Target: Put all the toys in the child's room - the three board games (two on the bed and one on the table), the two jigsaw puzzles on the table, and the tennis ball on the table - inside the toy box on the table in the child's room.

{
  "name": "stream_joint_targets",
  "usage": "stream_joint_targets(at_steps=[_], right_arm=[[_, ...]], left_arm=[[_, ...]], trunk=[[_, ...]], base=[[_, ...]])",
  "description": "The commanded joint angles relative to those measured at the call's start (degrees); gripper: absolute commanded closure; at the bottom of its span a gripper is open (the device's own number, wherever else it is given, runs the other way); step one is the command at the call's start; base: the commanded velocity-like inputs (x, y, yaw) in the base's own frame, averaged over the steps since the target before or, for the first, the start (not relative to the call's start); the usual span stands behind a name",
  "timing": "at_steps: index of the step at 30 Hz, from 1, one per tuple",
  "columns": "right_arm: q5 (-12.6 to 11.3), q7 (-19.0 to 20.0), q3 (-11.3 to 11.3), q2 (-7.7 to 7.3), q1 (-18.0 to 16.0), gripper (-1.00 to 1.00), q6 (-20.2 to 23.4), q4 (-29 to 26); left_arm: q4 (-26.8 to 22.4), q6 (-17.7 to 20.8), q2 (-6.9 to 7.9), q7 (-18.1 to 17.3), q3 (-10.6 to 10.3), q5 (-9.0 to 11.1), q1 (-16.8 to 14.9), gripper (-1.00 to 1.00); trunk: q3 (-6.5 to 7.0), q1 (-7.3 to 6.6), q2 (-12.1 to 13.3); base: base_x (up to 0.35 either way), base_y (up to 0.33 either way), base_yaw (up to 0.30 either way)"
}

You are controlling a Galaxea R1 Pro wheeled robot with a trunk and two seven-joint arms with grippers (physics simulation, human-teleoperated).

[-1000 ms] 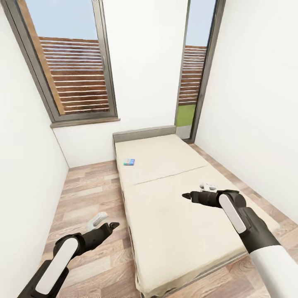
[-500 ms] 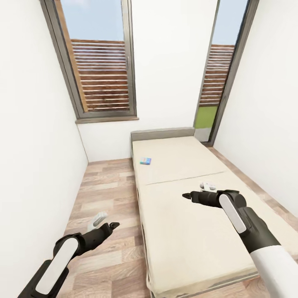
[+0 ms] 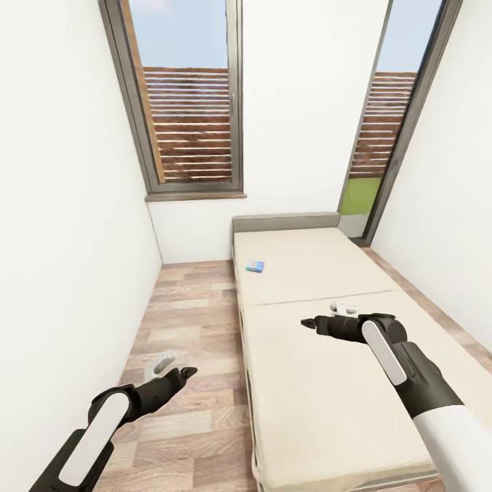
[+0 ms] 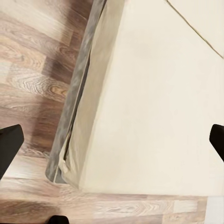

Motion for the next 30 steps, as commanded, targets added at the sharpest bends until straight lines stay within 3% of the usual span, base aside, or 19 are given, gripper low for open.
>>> stream_joint_targets(at_steps=[1,19,30], right_arm=[[0.3,0.3,0.1,-0.05,-0.1,-1.00,0.2,0.0],[0.4,0.2,0.1,-0.05,-0.1,-1.00,0.2,-0.1],[0.4,0.2,0.1,-0.01,-0.1,-1.00,0.1,-0.1]], left_arm=[[-0.1,0.0,0.05,0.6,-0.1,0.6,-0.1,-1.00],[-0.1,0.0,0.09,0.6,-0.1,0.5,-0.1,-1.00],[-0.1,-0.1,0.09,0.6,-0.1,0.4,-0.1,-1.00]], trunk=[[-0.12,0.04,-0.1],[-0.12,0.04,-0.1],[-0.12,0.04,-0.1]], base=[[0.065,0.021,0.050],[0.176,0.124,0.017],[0.072,0.055,0.002]])
